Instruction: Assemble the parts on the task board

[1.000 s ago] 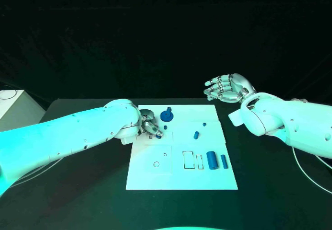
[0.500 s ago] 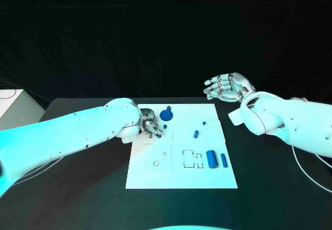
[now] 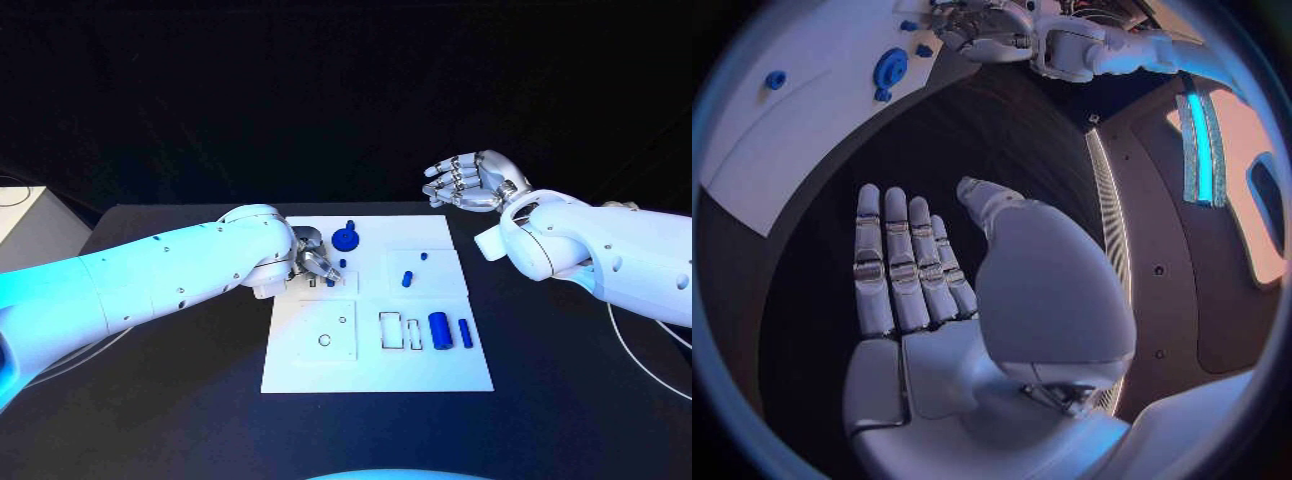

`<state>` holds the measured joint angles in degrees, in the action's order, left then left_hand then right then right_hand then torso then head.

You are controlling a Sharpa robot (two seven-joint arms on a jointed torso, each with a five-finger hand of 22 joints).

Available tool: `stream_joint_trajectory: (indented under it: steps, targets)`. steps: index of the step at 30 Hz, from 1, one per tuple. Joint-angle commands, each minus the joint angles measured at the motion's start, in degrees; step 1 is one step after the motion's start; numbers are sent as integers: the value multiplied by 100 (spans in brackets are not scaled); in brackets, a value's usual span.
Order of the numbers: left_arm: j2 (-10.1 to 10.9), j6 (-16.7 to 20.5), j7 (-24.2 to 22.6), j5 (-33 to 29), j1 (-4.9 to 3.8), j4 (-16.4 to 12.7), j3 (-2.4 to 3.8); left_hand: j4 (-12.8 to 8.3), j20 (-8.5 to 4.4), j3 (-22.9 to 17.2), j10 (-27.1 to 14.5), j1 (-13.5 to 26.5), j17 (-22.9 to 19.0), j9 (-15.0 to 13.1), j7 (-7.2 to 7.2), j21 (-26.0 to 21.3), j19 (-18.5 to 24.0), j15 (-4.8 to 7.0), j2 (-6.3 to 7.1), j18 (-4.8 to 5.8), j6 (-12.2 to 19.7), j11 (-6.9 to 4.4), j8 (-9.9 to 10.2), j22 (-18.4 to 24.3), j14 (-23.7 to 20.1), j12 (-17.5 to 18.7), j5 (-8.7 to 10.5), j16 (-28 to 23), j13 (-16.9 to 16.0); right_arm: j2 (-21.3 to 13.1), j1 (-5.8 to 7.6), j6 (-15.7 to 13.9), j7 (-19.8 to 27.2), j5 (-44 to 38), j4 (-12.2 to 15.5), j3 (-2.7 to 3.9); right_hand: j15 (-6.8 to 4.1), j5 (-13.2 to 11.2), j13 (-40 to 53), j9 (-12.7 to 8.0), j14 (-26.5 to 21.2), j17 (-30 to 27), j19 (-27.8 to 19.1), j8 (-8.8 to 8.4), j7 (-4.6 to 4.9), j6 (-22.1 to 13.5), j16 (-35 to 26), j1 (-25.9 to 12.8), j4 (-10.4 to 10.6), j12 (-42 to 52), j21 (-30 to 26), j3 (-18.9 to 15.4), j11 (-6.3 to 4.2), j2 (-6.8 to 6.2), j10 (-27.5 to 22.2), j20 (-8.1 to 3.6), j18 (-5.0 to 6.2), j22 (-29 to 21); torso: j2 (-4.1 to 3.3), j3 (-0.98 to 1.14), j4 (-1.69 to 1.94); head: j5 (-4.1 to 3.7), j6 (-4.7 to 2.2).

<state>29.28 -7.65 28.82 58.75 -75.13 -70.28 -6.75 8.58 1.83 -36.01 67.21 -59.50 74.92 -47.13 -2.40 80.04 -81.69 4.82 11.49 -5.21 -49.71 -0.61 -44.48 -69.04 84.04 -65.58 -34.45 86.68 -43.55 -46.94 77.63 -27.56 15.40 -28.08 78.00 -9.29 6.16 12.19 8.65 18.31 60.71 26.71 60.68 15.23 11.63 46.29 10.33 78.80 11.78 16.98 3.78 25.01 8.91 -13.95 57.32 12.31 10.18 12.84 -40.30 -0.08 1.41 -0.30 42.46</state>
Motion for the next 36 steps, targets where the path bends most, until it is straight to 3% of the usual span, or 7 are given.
stream_joint_trajectory:
  steps: [1, 11, 18, 21, 26, 30, 36]
  targets:
    - [-30, -200, -28, -53, 46, -18, -30, -661, -64, -557, 164, 90, 1063, 26, 49, -9, -3, 37, -8, 108, -32, -137, 65, 6, 473, 10, 41, 31, -8, -7, 1, 68, 33, 16, 12, 4, 38, 17, -12, -7, 6, -9, -5, -32, 145, -22, -39, -56, -31, -39, -20, -14, 43, -1, 14, 38, 35, -11, -5, 2, 0, -11, -3]
    - [-20, -204, -26, -46, 47, -2, -31, -359, -80, 59, 159, 163, 1052, 86, 64, -29, -15, 49, 22, 110, -132, -145, 168, 8, 470, -2, 121, 28, -55, -6, 1, 70, 35, 17, 7, 4, 42, 15, -29, -10, 3, -20, -11, -36, 149, -25, -54, -63, -35, -42, -20, -18, 47, 1, 11, 42, 35, -33, 3, -6, 7, -38, 16]
    - [2, -162, -19, -29, 48, 9, -31, -157, -77, 390, 146, 179, 1050, 113, 60, -38, -20, 47, 25, 111, -176, -142, 222, 7, 469, 1, 254, 30, -72, -7, 1, 67, 38, 17, 2, 4, 48, 13, -53, -15, -3, -35, -22, -43, 154, -33, -75, -68, -44, -48, -21, -24, 53, 2, 4, 48, 35, -66, 3, -10, 8, -39, -20]
    - [20, -141, -14, -25, 48, 3, -31, 20, -75, 624, 135, 128, 1047, 133, 55, -44, -25, 43, 7, 111, -201, -138, 270, 4, 468, 0, 804, 31, -86, -9, 1, 65, 38, 17, 3, 4, 48, 13, -53, -15, -3, -35, -22, -43, 154, -33, -75, -68, -44, -48, -21, -24, 53, 2, 4, 48, 35, -66, -1, -11, 6, -47, -44]
    - [54, -83, -7, -29, 53, -24, -28, 307, -66, 890, 133, 172, 1044, 140, 40, -47, -30, 32, 44, 113, -233, -125, 301, -5, 468, -4, 1073, 32, -100, -4, 1, 65, 38, 17, -6, 4, 68, 14, -111, -27, -33, -77, -63, -57, 168, -45, -135, -88, -61, -58, -24, -44, 68, 9, -13, 67, 33, -148, 0, -15, 4, -34, -62]
    - [82, -24, -9, -42, 55, -58, -24, 689, -55, 1187, 141, 165, 1046, 137, 28, -51, -33, 21, 40, 113, -253, -113, 325, -10, 469, -16, 1768, 37, -129, 5, 1, 74, 39, 17, -21, 4, 121, 22, -238, -48, -150, -195, -216, -79, 191, -61, -292, -117, -103, -77, -27, -80, 100, 37, -59, 123, 32, -344, 3, -15, 4, -44, -98]
    - [138, 49, -10, -69, 55, -127, 11, 820, -49, 1464, 152, 217, 1055, 129, 24, -56, -34, 16, -22, 112, -267, -107, 344, -15, 472, -30, 2225, 46, -161, 19, 0, 85, 39, 17, -44, 4, 145, 25, -306, -58, -198, -268, -286, -88, 199, -66, -367, -131, -126, -77, -26, -101, 113, 49, -73, 150, 34, -447, 5, -10, 1, -41, -132]
